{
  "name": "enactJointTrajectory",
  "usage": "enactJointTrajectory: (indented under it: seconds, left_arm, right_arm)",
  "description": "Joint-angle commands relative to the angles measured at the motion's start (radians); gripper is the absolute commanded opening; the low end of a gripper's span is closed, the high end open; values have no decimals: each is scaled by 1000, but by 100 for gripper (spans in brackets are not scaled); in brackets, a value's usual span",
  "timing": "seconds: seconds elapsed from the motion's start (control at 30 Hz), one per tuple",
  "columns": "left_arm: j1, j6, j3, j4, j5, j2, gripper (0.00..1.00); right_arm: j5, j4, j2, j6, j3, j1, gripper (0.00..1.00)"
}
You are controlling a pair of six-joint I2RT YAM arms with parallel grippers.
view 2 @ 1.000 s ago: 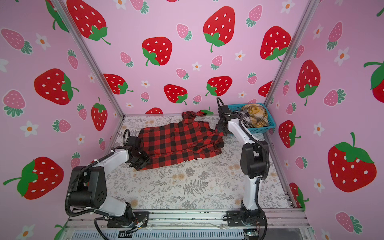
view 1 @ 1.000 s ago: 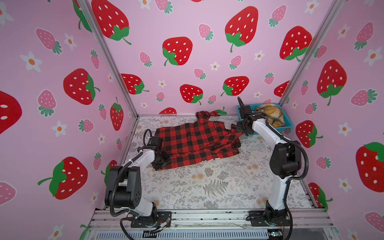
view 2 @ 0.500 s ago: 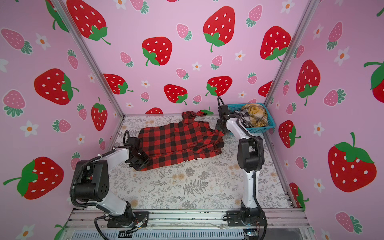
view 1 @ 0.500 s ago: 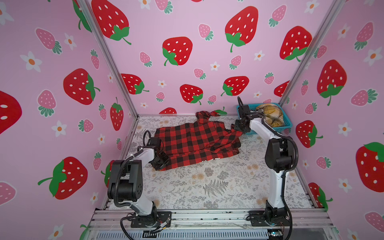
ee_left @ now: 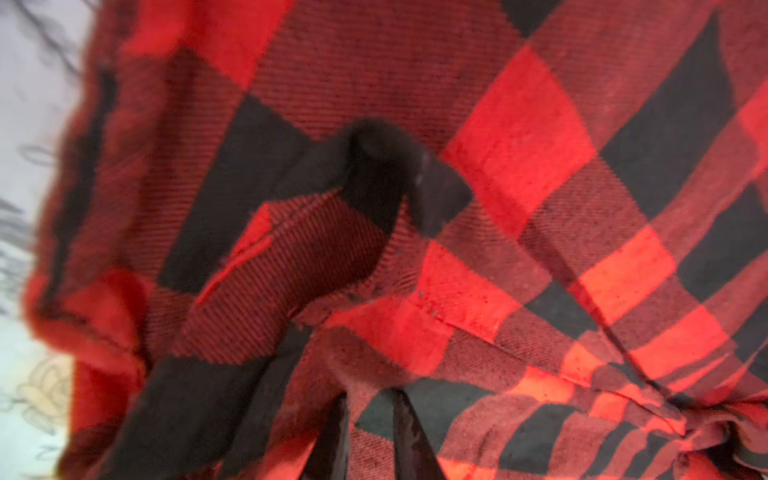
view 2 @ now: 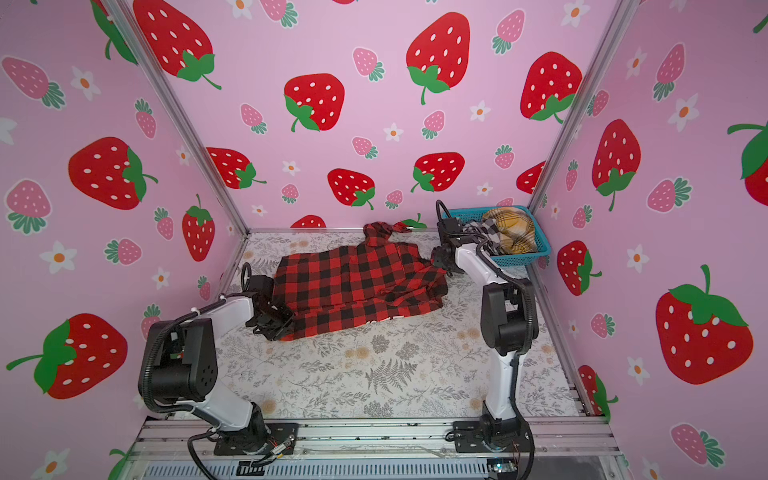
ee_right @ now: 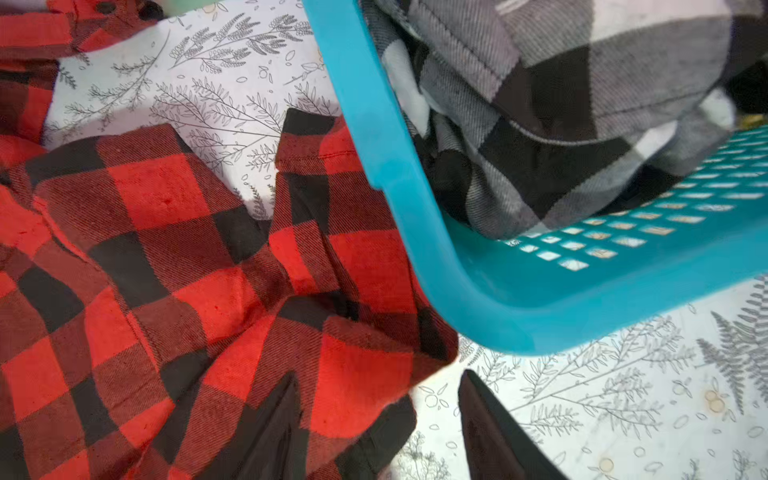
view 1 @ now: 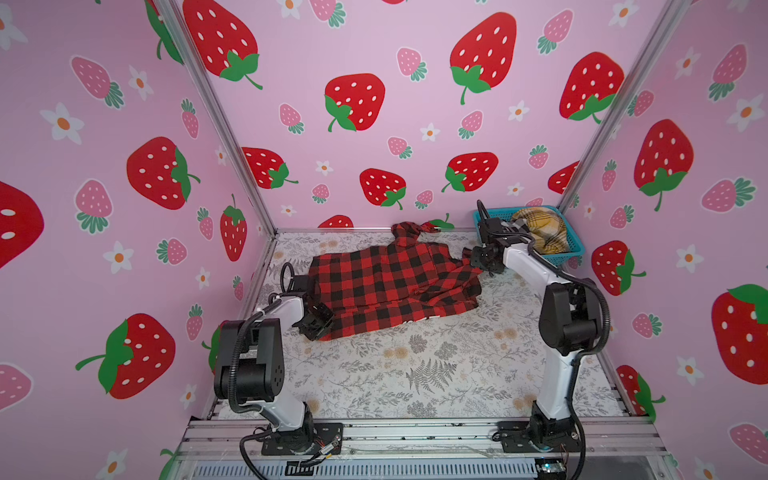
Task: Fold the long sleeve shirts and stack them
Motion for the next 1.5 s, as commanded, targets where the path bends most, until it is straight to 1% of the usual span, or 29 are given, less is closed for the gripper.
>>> enactJointTrajectory:
  seconds: [0.0,0.07,0.13,0.23,0.37,0.43,0.47,0.5,0.53,0.57,0.6,0.63,0.7,0.8,0.87,1.0,1.07,1.1,1.17,1.2,1.23,1.33,1.4,1.47]
  left_arm:
    - [27,14,-31,-22,-76,51,21]
    - [37,16,-27,-25,-85,58,20]
    - [44,24,-19,-35,-94,70,19]
    - [53,29,-11,-48,-93,76,18]
    - [55,31,-14,-51,-94,66,17]
    - [54,34,-19,-50,-123,62,17]
    - [54,34,-20,-51,-122,62,17]
    - [54,34,-21,-50,-123,64,17]
    - [55,33,-23,-49,-123,65,16]
    - [54,34,-22,-49,-121,65,16]
    - [54,34,-20,-49,-121,65,15]
    - [54,34,-18,-52,-121,65,15]
    - [54,36,-14,-55,-124,61,15]
    - [54,36,-14,-55,-125,57,14]
    - [54,36,-15,-54,-119,56,14]
    - [54,32,-21,-48,-110,54,14]
    - [54,31,-21,-48,-105,53,15]
    - [54,31,-21,-47,-106,52,16]
    - [54,31,-20,-45,-107,49,20]
    - [52,33,-19,-44,-83,46,22]
    - [52,33,-16,-46,-72,42,24]
    - [47,38,0,-65,-57,14,31]
    - [32,47,24,-84,-59,-25,39]
    - [1,62,64,-106,-62,-68,45]
  right_arm:
    - [50,-5,-26,32,-46,11,61]
    - [38,37,-54,48,-102,13,63]
    - [-7,76,-68,58,-143,13,63]
    - [-57,105,-44,59,-140,13,59]
    - [-93,148,-11,68,-115,13,58]
    - [-104,162,7,70,-85,13,57]
    - [-107,163,15,70,-71,13,55]
    - [-108,167,25,70,-52,13,47]
    - [-109,168,38,68,-32,13,34]
    - [-106,160,48,65,-12,13,24]
    - [-97,141,58,58,20,14,15]
    - [-95,123,62,51,49,17,9]
    - [-86,97,48,36,97,33,3]
    - [-60,76,4,4,150,86,2]
    - [-42,51,-11,-7,182,142,2]
    - [5,17,0,26,203,281,6]
    - [-4,18,21,66,195,355,9]
    - [-8,19,34,85,194,394,15]
    - [-14,13,58,106,207,474,36]
    - [-7,4,67,110,218,514,43]
    - [0,-9,71,111,229,552,47]
    - [34,-59,54,113,239,617,60]
    - [48,-105,25,114,227,623,65]
    - [81,-133,-23,104,197,621,68]
